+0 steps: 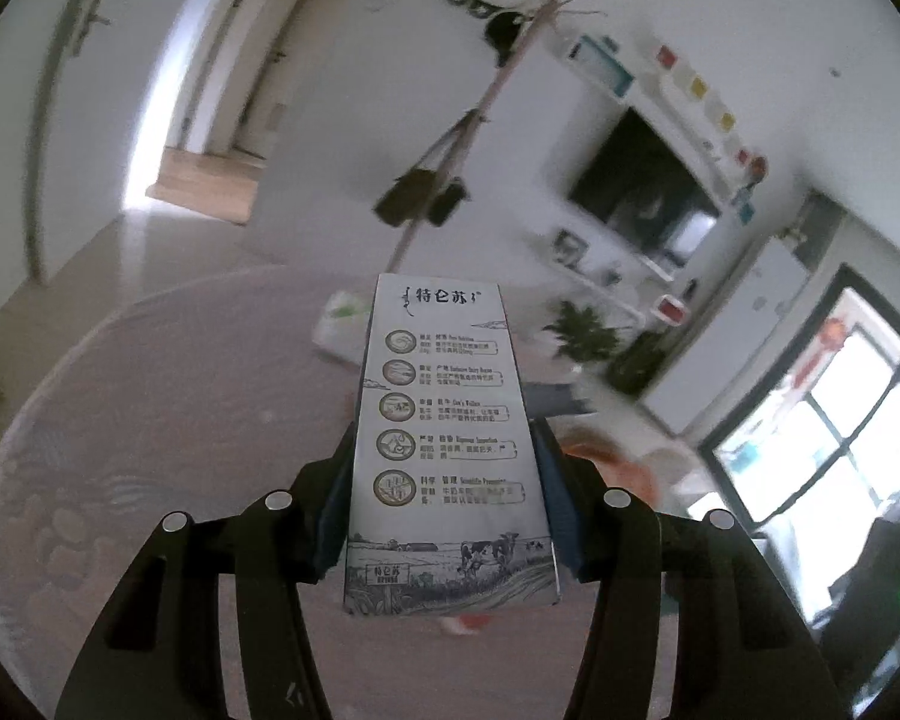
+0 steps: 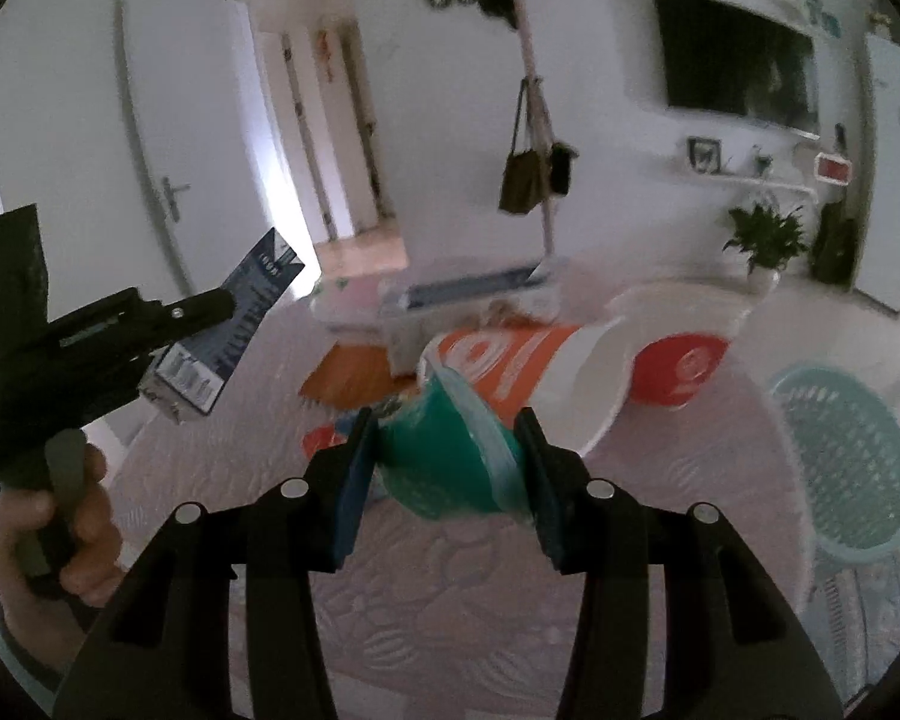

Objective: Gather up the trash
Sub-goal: 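Carry the box and teal cup over the basket and release both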

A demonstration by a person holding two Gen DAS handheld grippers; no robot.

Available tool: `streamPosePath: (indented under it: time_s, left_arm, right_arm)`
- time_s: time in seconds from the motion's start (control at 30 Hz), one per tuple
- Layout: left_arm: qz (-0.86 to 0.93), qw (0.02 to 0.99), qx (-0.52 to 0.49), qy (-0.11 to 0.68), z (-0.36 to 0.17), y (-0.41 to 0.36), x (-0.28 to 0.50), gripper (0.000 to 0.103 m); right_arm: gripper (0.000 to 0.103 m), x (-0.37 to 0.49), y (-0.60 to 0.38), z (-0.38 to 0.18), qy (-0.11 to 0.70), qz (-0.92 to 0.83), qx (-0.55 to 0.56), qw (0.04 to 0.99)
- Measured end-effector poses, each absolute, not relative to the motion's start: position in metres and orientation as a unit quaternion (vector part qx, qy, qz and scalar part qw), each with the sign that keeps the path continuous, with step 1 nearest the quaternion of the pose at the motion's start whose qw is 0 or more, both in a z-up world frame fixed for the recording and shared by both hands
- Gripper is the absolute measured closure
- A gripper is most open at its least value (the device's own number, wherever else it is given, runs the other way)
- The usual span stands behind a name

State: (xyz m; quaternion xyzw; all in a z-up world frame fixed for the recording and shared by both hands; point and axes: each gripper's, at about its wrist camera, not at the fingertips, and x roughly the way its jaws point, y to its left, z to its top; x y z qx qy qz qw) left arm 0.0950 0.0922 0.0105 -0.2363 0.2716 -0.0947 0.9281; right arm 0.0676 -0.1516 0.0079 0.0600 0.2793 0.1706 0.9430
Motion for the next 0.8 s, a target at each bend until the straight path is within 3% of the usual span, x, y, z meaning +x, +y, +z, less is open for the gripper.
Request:
streamPosePath:
  time_s: [0.43,0.8]
  left_arm:
    - [-0.218,0.927,-0.175,0.249,0.054,-0.039,0.105,0.051]
    - [-0.307,0.897,-0.142,0.284,0.036,-0.17,0.156,0.051]
  right_arm:
    - [0.06,0.062,-0.278,0.04,0.227,0.04,0.102,0.968]
    - [0.06,0.105,-0.409,-0.003,0.26,-0.1,0.139,0.95]
